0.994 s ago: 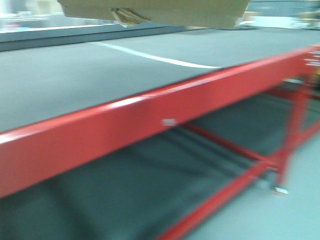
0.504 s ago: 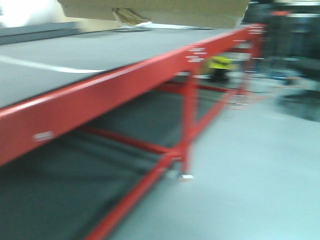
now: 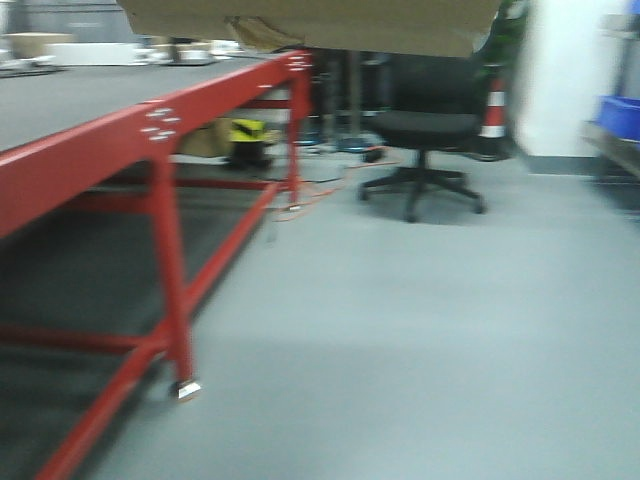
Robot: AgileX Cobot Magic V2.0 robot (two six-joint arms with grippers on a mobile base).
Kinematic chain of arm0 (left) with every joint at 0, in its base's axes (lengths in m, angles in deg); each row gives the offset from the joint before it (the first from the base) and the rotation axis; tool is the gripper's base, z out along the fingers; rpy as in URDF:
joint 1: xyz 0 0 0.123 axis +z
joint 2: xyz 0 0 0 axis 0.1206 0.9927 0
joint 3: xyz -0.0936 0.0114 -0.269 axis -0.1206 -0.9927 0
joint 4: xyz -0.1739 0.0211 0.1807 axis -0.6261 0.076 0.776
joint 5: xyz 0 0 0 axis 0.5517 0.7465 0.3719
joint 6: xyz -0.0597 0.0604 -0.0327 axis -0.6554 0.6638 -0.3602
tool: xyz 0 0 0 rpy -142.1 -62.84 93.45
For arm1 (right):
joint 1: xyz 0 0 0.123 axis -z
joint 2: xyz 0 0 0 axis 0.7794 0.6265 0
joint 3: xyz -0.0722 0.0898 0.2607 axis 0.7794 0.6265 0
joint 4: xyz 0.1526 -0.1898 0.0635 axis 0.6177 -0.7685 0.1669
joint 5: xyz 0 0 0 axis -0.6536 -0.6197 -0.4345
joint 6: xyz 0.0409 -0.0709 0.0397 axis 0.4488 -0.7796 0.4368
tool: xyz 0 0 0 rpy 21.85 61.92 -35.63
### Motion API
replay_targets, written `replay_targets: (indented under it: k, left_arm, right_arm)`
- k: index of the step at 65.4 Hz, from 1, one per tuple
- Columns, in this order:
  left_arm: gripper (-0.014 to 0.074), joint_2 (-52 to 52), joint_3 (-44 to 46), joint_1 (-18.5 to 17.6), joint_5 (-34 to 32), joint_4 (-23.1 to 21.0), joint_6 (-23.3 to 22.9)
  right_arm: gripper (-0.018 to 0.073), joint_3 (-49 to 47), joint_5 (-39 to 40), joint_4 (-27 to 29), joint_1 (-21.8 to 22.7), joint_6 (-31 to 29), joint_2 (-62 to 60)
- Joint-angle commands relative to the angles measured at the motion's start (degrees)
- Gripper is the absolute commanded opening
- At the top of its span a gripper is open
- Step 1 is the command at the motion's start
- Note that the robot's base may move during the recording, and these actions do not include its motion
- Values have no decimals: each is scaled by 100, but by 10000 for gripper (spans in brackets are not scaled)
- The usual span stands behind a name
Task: Stack two boxes on right shelf middle
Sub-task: 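Hold the boxes raised while the base turns away from the table, then hold the boxes while the base drives to the steel shelf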
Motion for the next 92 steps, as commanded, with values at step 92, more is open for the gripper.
replay_targets:
  k: [92]
  left_arm:
    - [-111, -84, 104, 38, -303, 107, 1]
  right_arm:
    - [-162, -33, 444, -156, 26, 7, -27]
